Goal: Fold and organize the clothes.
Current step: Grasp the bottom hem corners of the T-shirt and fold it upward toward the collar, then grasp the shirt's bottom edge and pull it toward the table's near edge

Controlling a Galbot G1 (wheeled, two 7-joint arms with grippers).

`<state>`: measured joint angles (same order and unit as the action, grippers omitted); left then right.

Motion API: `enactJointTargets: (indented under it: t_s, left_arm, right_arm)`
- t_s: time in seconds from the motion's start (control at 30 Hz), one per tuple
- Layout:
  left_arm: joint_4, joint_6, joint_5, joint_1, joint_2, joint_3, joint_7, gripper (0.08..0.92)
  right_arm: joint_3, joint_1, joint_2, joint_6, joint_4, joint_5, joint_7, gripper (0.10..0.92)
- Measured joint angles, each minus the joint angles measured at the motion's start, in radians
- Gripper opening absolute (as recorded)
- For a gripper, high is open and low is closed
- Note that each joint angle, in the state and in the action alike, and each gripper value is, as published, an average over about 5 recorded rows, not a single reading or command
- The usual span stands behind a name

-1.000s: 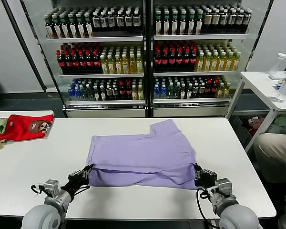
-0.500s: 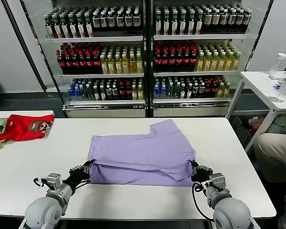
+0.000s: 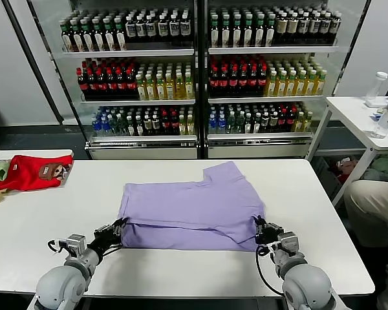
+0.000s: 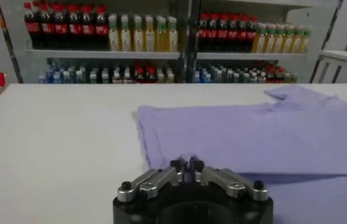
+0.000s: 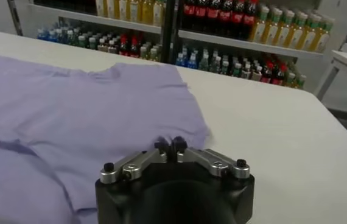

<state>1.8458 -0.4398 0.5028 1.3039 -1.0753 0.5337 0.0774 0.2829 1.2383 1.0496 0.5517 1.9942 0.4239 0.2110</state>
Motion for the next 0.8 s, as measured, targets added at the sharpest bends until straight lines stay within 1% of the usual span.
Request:
enactJointTargets:
  t_s: [0.17, 0.4, 0.5, 0.57, 0.63, 0.73, 0.8]
  left_arm:
    - [0.025, -0.004, 0.004, 0.032, 0.016, 0.029, -0.010, 0.468]
    - [0.089, -0.035, 0.083, 0.106, 0.026, 0.089, -0.032, 0.667]
    - [0.108, -0.050, 0.113, 0.133, 0.024, 0.104, -0.040, 0.752]
    - [0.115, -0.059, 0.126, 0.145, 0.021, 0.109, -0.046, 0.795]
    - [0.119, -0.065, 0.135, 0.152, 0.017, 0.111, -0.054, 0.815]
    - [0.120, -0.074, 0.141, 0.160, 0.012, 0.111, -0.061, 0.822]
    - [0.119, -0.079, 0.142, 0.165, 0.012, 0.112, -0.063, 0.820]
  right_arm:
    - [0.036, 0.048, -0.018, 0.000, 0.038, 0.007, 0.000, 0.534]
    - [0.082, 0.148, -0.025, 0.009, 0.107, 0.011, 0.017, 0.748]
    - [0.089, 0.179, -0.023, 0.013, 0.122, 0.014, 0.028, 0.805]
    - [0.093, 0.193, -0.021, 0.015, 0.128, 0.017, 0.035, 0.817]
    - [0.097, 0.204, -0.020, 0.016, 0.129, 0.020, 0.040, 0.821]
    - [0.101, 0.214, -0.018, 0.014, 0.129, 0.028, 0.042, 0.814]
    - [0.101, 0.219, -0.017, 0.012, 0.130, 0.034, 0.043, 0.780]
